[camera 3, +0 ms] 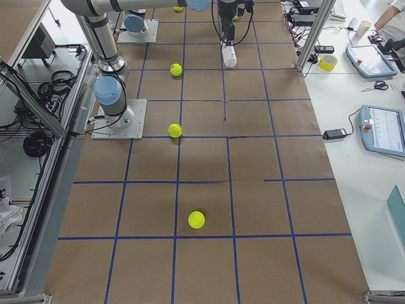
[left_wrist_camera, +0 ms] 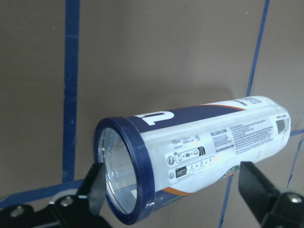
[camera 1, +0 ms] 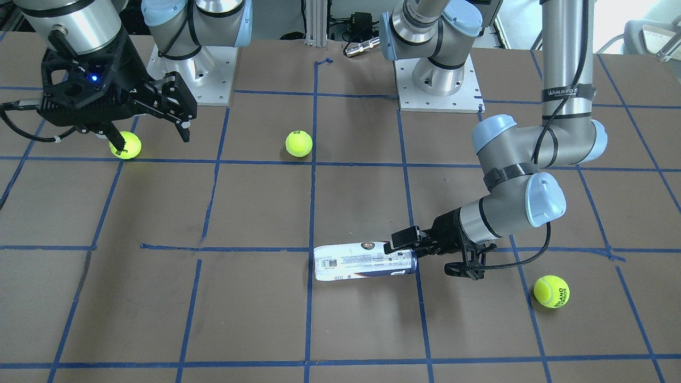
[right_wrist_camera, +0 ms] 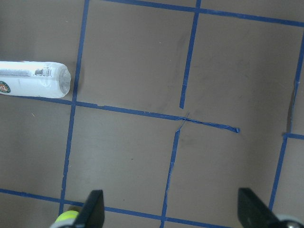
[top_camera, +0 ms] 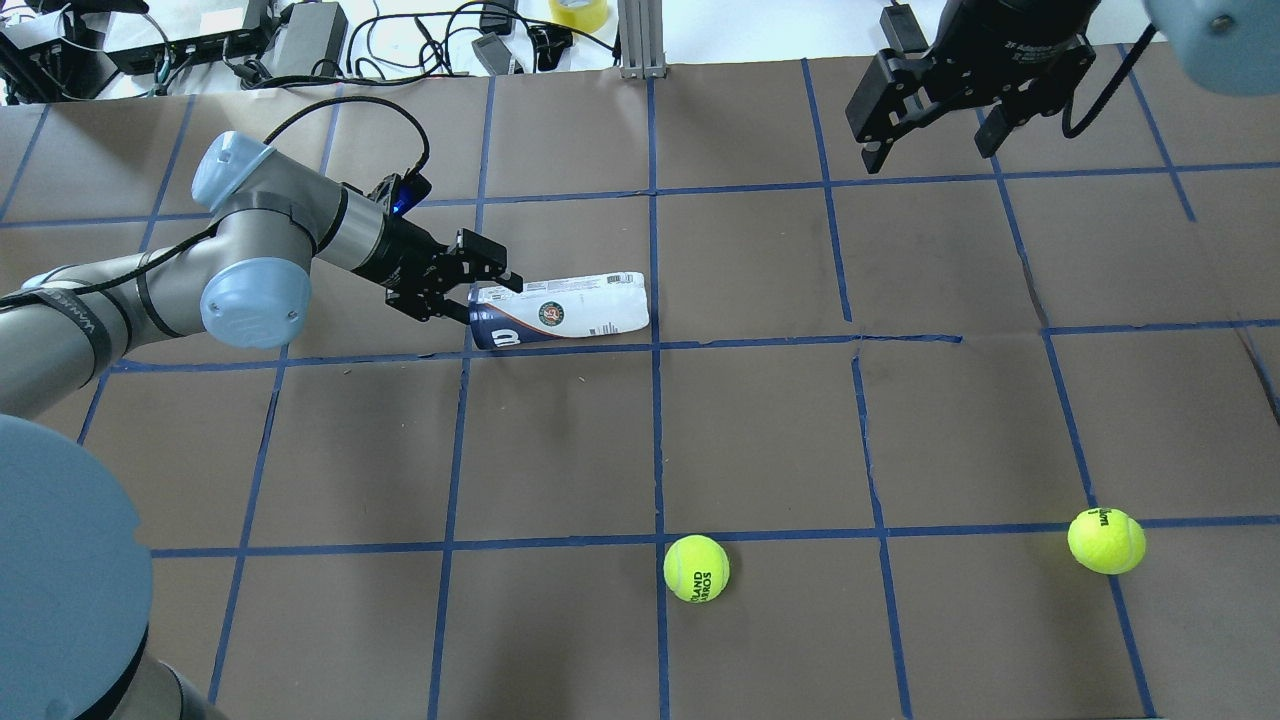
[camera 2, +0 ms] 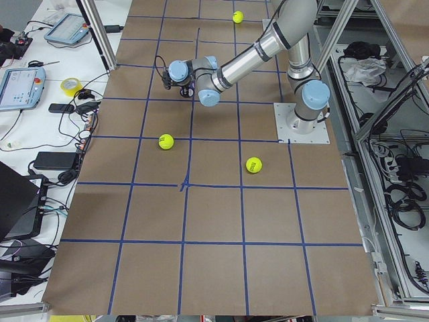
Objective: Lift up tennis ball bucket
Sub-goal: 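Reach the left gripper to the can's open end and grasp it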
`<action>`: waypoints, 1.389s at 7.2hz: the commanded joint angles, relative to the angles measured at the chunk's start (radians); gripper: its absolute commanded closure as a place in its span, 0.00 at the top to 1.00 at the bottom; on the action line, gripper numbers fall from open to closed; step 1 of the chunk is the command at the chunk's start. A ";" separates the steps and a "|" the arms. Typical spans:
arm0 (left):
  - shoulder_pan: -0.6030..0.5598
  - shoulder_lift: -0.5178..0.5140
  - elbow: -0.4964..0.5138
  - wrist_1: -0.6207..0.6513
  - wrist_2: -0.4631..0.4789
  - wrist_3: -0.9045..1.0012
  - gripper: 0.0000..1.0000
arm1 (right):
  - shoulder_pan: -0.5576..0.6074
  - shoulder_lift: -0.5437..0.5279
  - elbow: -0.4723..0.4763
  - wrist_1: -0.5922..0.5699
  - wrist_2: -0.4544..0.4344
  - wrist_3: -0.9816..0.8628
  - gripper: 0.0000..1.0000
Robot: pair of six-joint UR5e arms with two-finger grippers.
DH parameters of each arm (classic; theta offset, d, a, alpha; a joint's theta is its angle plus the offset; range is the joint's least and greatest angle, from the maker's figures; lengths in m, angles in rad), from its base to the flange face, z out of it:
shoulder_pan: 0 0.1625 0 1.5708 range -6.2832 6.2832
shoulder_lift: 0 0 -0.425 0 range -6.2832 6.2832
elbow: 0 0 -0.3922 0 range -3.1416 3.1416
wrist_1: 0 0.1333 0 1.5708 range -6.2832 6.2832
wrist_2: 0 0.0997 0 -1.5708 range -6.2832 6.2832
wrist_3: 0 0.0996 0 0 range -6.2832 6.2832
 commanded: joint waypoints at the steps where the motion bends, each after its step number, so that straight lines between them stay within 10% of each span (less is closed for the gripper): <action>1: -0.003 -0.007 -0.001 -0.001 -0.025 0.000 1.00 | -0.024 0.000 0.000 0.016 0.000 0.010 1.00; 3: -0.002 -0.009 0.002 -0.003 -0.025 -0.010 0.77 | -0.024 0.000 0.000 0.017 0.000 0.010 1.00; 5: -0.002 -0.009 0.002 -0.004 -0.020 -0.008 0.00 | -0.027 -0.008 0.020 0.019 0.000 0.011 1.00; 10: -0.006 0.013 0.129 -0.056 0.010 -0.170 0.00 | -0.025 -0.017 0.022 0.020 0.000 0.030 1.00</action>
